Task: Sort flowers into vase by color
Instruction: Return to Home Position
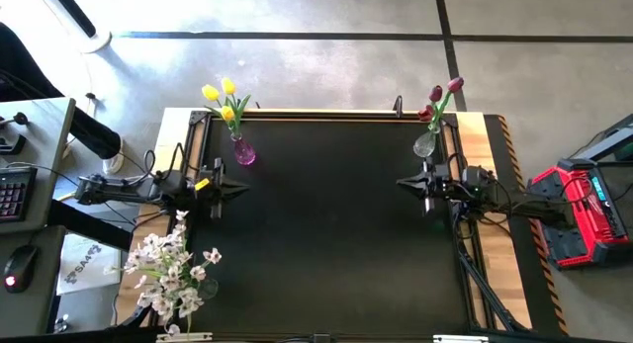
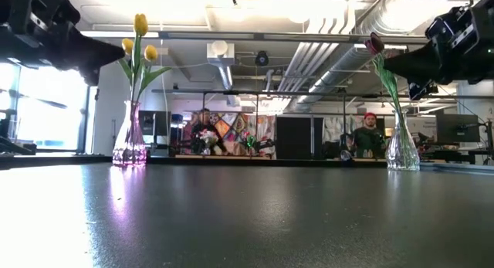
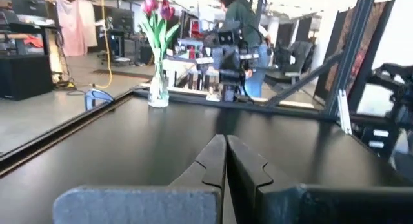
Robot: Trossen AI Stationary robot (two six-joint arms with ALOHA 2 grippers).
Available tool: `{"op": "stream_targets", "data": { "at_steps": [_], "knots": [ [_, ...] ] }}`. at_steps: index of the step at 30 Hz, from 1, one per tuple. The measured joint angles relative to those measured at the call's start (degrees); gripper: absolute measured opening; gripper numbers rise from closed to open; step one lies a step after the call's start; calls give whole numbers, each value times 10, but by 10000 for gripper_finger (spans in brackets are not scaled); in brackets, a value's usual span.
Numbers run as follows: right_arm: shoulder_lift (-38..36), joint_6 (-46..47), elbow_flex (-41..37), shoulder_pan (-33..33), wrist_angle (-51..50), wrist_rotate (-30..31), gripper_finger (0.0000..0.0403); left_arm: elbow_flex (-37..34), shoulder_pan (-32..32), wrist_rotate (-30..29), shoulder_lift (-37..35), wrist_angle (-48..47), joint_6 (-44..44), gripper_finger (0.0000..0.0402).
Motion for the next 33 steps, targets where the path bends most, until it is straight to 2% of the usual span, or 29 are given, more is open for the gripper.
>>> {"op": "stream_targets", "data": {
  "at_steps": [5,33],
  "knots": [
    [0,-24,0,-3,2,18,0,0,21,49,42,-8,-17,0],
    [0,-2,0,-3,-1,5,0,0,23,38,49,-5,-35,0]
  ]
}}
